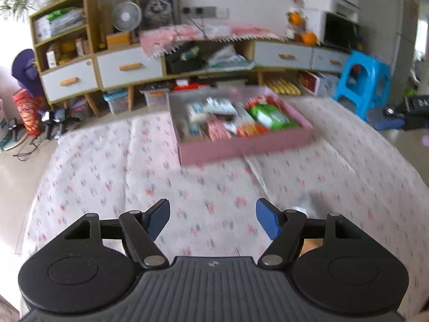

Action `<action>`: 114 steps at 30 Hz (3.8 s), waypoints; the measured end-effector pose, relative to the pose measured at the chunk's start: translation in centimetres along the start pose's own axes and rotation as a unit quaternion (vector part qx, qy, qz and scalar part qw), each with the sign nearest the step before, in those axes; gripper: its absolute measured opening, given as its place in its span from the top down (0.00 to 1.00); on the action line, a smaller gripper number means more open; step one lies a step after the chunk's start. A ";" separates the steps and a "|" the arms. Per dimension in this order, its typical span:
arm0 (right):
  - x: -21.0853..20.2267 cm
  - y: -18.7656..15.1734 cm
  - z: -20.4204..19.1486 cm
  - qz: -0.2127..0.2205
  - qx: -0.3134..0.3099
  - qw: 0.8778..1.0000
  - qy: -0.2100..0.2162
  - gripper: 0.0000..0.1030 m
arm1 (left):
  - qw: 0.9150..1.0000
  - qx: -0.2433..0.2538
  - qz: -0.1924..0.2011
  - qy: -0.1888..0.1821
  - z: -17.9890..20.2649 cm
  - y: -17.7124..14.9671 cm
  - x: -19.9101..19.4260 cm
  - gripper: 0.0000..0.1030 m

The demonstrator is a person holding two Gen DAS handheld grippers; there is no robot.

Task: Organize snacks
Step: 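Open both tools and move them back toward the remaining snacks, then grasp yellow chip bag with left tool while right tool grasps orange wafer pack, then carry chip bag into pink box with left tool while right tool carries wafer pack there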

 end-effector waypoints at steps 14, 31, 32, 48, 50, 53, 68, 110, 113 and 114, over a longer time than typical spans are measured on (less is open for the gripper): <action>-1.4 -6.2 -4.2 -0.075 -0.120 0.987 0.077 0.27 | 0.983 0.119 -0.049 -0.131 4.0 -8.1 -3.0 0.35; -1.6 -9.1 -8.5 -0.117 -0.165 0.969 0.142 0.27 | 0.965 0.179 -0.096 -0.164 5.4 -11.9 -3.3 0.39; -1.5 -9.3 -8.6 -0.120 -0.168 0.968 0.143 0.27 | 0.964 0.185 -0.097 -0.163 5.5 -12.1 -3.3 0.39; -0.7 -11.8 -12.1 -0.144 -0.229 0.950 0.157 0.27 | 0.984 0.148 -0.079 -0.058 1.7 -10.2 -2.0 0.47; -0.7 -12.1 -12.7 -0.146 -0.236 0.947 0.161 0.27 | 0.988 0.131 -0.073 -0.029 0.5 -9.6 -1.6 0.47; -0.6 -12.6 -13.8 -0.148 -0.249 0.943 0.166 0.27 | 0.992 0.107 -0.068 0.010 -1.1 -8.9 -1.3 0.47; 0.6 -15.1 -17.9 -0.157 -0.289 0.930 0.165 0.27 | 0.993 0.084 -0.070 0.041 -2.9 -8.5 -0.8 0.45; 2.2 -13.8 -19.5 -0.122 -0.305 0.937 0.116 0.56 | 0.997 0.046 -0.056 0.030 -2.6 -6.6 -0.9 0.48; 2.1 -12.9 -19.5 -0.113 -0.299 0.941 0.114 0.55 | 0.997 0.042 -0.052 0.027 -2.4 -6.1 -0.9 0.48; 2.1 -12.5 -19.4 -0.109 -0.296 0.942 0.113 0.56 | 0.998 0.041 -0.050 0.026 -2.3 -6.0 -0.9 0.48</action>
Point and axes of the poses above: each gripper's, at about its wrist camera, not at the fingertips, and x roughly the way its jaws point, z to its right, y to its top, the point moved 10 cm from there along x, roughly the way its jaws point, and after that the axes turned 11 degrees about -x, right-handed, at the moved point
